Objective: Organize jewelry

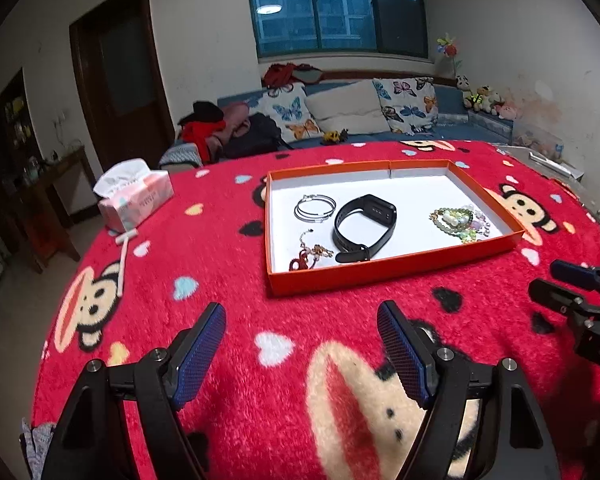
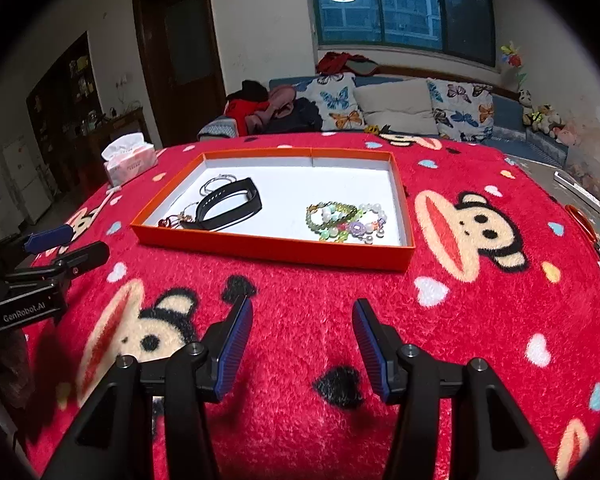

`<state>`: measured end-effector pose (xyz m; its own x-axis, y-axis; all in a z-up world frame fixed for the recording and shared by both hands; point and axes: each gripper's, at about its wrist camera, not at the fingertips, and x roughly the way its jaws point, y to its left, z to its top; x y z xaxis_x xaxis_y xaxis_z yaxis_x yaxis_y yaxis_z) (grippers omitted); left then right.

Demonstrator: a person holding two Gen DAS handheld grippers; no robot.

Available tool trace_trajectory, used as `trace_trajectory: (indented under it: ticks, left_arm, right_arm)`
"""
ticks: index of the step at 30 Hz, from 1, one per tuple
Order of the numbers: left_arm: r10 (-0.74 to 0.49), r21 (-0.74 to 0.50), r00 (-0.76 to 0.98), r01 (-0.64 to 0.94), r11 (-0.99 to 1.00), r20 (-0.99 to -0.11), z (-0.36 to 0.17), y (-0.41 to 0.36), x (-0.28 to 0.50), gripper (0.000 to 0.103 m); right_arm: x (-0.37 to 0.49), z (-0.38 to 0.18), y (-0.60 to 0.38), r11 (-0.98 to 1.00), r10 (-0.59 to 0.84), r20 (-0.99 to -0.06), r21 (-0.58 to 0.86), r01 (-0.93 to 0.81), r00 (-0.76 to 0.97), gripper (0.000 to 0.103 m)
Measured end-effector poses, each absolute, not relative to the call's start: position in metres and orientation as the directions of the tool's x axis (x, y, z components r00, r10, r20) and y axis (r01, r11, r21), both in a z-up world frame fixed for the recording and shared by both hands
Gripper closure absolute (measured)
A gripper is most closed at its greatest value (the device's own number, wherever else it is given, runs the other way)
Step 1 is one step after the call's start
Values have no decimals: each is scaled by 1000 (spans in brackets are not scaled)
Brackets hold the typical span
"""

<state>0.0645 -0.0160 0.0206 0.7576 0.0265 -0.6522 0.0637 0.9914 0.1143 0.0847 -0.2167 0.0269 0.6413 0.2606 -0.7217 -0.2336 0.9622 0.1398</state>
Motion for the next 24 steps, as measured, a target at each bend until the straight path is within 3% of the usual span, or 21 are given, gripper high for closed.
trace_trajectory:
  ticks: [24]
  left_arm:
    - [51, 134, 799, 37, 990, -599, -3, -15, 57, 20]
  right_arm:
    - [75, 26, -202, 973, 167, -670, -6, -231, 723, 46]
